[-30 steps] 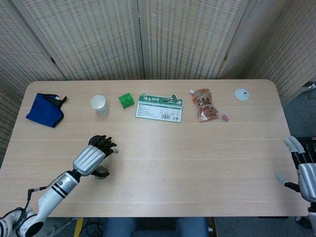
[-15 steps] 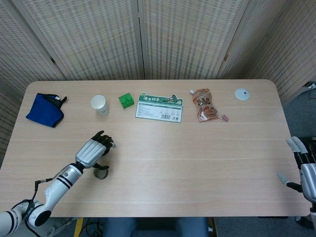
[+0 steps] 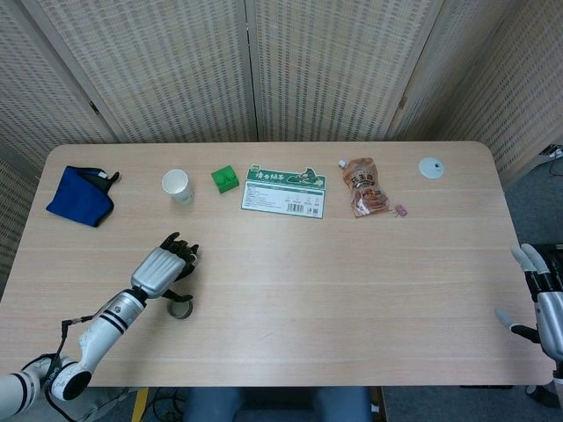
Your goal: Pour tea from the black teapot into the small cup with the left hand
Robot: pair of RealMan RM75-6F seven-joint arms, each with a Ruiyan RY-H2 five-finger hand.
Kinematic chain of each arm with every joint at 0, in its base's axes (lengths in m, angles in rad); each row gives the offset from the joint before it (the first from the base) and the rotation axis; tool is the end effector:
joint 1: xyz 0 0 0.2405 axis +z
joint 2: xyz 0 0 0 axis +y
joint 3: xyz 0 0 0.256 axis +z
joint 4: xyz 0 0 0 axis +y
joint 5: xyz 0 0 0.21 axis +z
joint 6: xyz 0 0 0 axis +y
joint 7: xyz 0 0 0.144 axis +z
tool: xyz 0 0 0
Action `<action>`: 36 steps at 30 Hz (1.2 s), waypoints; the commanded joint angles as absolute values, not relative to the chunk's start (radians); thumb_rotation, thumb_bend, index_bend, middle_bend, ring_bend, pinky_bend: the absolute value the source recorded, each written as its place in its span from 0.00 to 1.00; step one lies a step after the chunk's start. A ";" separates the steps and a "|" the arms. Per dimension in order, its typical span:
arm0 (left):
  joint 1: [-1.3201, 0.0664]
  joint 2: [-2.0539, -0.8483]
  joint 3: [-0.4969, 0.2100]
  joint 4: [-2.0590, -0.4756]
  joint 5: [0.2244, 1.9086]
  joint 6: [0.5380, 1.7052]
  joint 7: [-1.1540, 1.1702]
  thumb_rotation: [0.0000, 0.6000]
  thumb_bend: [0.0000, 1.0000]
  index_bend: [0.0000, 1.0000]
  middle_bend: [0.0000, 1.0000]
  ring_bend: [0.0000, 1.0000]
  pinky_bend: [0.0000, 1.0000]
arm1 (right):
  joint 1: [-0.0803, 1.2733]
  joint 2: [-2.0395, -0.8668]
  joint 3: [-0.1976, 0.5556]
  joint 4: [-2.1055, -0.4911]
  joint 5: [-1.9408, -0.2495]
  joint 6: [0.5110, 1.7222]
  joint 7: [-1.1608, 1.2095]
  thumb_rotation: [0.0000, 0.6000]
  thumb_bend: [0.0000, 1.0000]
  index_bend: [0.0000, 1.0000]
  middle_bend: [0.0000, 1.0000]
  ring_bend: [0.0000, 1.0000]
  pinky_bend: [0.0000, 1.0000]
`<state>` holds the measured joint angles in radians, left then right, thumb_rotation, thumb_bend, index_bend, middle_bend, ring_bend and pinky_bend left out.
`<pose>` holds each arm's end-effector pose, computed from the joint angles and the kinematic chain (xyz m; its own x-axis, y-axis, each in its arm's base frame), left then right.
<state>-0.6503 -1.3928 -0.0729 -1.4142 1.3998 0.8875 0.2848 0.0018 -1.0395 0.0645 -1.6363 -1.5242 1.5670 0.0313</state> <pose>-0.2128 0.3267 0.0165 0.6897 0.2187 0.6903 0.6860 -0.5026 -0.5261 -0.3161 -0.1577 0.1935 0.4197 0.0626 0.9055 -0.9076 0.0387 0.4180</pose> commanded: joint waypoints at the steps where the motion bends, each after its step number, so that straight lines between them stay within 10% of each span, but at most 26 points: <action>1: -0.650 -1.386 -0.064 -1.415 1.406 0.896 0.298 0.69 0.15 0.37 0.32 0.17 0.00 | 0.001 -1.039 0.064 -1.637 -1.525 1.568 0.030 1.00 0.14 0.07 0.08 0.00 0.00; 36: -0.496 -1.225 -0.021 -1.592 1.316 1.076 0.280 0.53 0.15 0.31 0.38 0.32 0.00 | 0.004 -1.014 0.074 -1.669 -1.547 1.590 0.005 1.00 0.14 0.07 0.08 0.00 0.00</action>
